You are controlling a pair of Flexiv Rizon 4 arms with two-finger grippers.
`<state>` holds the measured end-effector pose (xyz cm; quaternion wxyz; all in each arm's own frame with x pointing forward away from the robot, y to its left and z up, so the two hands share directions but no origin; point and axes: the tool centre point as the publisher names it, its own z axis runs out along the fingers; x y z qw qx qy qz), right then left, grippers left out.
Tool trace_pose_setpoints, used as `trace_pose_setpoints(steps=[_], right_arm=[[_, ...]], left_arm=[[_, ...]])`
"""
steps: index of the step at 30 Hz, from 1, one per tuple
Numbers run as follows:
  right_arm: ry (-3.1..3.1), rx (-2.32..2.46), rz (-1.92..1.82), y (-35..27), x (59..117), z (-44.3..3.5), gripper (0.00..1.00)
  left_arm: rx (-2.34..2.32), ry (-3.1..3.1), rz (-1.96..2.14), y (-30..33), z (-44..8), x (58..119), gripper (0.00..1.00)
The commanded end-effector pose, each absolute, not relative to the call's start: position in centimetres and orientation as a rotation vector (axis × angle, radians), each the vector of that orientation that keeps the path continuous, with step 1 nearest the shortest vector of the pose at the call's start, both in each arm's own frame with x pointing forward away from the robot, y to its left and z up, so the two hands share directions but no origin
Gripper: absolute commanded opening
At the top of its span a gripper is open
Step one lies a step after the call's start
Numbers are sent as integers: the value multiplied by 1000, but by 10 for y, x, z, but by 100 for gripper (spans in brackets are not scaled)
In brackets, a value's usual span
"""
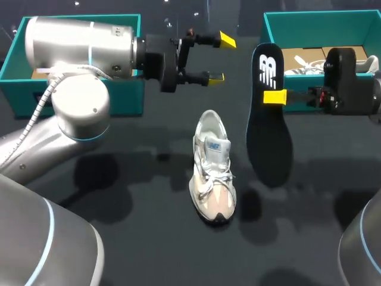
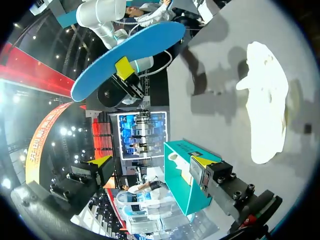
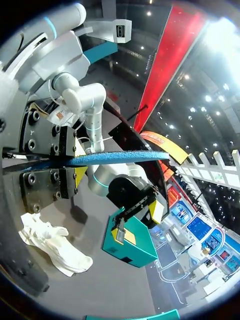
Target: Take the shoe out of the shoebox, open the shoe tongue, remove and reinsert the insole, then place the shoe into the shoebox
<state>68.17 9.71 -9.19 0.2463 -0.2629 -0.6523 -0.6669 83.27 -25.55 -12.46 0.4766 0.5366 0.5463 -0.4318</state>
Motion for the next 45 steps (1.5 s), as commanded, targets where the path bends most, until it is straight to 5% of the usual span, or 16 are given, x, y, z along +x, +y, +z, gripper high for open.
trace_pose_setpoints(steps=[1,16,45], right_arm=[[-1762,-673,-1807,103,702,-104,0],[-1543,-923,-1751,74,805,-114,0],[-1370,-1172,-1584,63,851,-115,0]], left_arm=[[1309,1331,-1055,-255,-125,832,100],[1177,1332,-1132,-251,-126,851,100],[1166,1375,-1164,-266,-132,859,100]])
